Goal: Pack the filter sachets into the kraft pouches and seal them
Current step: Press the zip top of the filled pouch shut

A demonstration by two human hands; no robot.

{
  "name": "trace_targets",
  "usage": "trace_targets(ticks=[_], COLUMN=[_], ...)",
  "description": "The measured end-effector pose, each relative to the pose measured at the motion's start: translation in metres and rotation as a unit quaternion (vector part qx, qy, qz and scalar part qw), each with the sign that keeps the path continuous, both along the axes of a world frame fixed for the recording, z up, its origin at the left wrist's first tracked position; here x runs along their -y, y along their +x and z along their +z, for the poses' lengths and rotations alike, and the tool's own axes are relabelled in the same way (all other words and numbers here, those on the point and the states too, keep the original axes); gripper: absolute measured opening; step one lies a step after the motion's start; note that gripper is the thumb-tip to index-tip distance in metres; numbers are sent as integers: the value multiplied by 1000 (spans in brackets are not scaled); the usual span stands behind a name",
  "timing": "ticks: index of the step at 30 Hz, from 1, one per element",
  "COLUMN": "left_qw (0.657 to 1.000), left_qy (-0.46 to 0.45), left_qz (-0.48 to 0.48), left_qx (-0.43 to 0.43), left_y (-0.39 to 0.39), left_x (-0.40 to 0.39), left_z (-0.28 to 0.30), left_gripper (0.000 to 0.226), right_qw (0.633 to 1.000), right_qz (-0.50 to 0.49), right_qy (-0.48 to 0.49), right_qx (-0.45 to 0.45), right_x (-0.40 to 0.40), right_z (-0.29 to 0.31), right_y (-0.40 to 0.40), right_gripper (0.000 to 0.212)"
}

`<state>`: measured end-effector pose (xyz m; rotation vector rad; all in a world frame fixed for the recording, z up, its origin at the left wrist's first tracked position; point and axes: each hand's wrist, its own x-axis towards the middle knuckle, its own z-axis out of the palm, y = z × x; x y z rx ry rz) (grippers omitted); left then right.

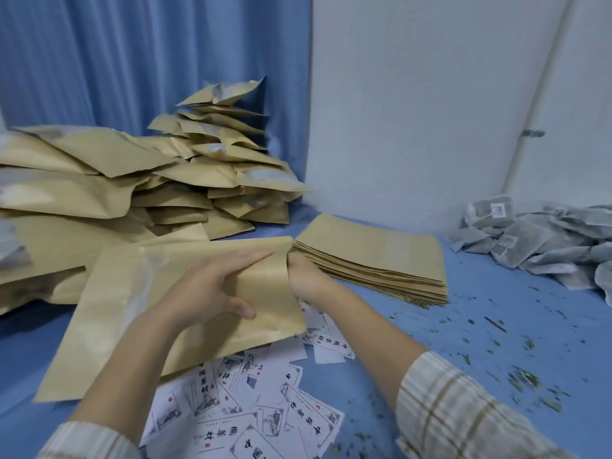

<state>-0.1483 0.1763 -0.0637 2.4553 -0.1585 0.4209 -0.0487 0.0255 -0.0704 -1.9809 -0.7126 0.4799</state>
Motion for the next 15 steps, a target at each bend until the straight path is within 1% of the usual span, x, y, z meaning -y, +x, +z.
trace_targets(ticks=[1,3,4,6,8,9,10,12,13,15], left_qw=[1000,1000,999,998,996,994,993,990,990,991], left_qy=[4,12,22,50,80,95,108,124,127,122], left_qz=[4,10,13,19,18,19,20,23,25,27], left_qx=[-1,-12,-20,-34,-45,-50,-54,-57,-58,-56], left_y=[0,1,2,3,3,3,3,3,3,2], left_x=[-2,-2,-1,3,7,8,9,10,11,13], left_z=[0,0,0,-1,-2,-3,-4,-6,-7,-8], left_gripper=[101,101,101,101,103,102,102,100,99,98], right_qw=[999,994,991,969,942,934,928,918,912,901], right_qz=[-6,-31,-51,-60,-41,-31,-21,-22,-31,-67], right_qy=[34,33,2,-136,-264,-297,-314,-335,-348,-367], right_qx=[36,101,127,195,205,198,199,211,216,222], right_x=[10,35,49,72,85,88,89,87,86,81], right_z=[2,-1,-7,-21,-34,-39,-45,-53,-55,-57], right_y=[0,4,9,16,21,20,20,17,16,14], right_gripper=[14,14,15,22,45,52,52,40,41,56])
